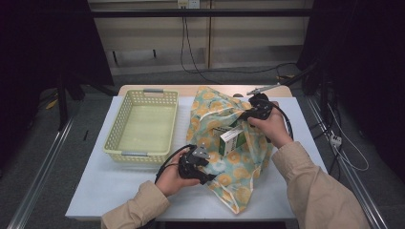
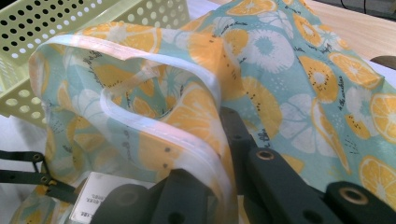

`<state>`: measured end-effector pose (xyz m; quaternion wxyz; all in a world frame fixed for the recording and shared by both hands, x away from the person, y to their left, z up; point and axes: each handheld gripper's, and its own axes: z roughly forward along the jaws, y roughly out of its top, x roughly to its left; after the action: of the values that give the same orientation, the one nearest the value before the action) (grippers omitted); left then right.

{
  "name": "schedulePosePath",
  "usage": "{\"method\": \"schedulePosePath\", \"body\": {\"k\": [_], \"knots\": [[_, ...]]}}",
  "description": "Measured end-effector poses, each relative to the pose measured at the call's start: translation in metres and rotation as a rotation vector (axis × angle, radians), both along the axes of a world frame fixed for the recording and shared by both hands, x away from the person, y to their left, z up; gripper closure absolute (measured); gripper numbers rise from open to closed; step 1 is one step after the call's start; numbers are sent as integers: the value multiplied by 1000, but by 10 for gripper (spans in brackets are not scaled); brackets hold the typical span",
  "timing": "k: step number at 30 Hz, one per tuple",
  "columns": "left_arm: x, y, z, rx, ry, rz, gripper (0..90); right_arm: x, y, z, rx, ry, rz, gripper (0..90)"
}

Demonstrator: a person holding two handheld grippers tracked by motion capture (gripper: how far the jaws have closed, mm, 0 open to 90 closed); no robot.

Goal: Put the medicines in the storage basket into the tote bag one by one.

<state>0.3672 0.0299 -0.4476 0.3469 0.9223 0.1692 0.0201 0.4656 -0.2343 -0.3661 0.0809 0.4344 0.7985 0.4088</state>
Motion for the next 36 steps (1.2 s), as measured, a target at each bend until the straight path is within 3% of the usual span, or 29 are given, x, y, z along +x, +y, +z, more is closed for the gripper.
{"method": "schedulePosePath", "body": {"k": [2, 8, 15, 18, 22, 24, 31, 36], "knots": [[0, 2, 0, -16, 14, -9, 491, 0, 0, -1, 3, 3, -1, 884], [0, 2, 2, 0, 44, -31, 640, 0, 3, -2, -1, 2, 3, 884], [1, 7, -2, -59, 112, -30, 900, 0, 2, -2, 0, 2, 2, 884], [0, 7, -2, -70, 131, 11, 900, -1, 2, -2, 1, 2, 2, 884], [1, 8, 2, -53, 138, 13, 900, -1, 2, -2, 3, 0, 3, 884], [3, 11, 7, -87, 164, 11, 900, -1, 2, -1, 5, 2, 2, 884], [11, 22, 33, -138, 148, 33, 900, 0, 1, -2, 16, 0, 1, 884], [14, 25, 46, -133, 127, 60, 900, -2, 4, 0, 17, -3, 10, 885]]}}
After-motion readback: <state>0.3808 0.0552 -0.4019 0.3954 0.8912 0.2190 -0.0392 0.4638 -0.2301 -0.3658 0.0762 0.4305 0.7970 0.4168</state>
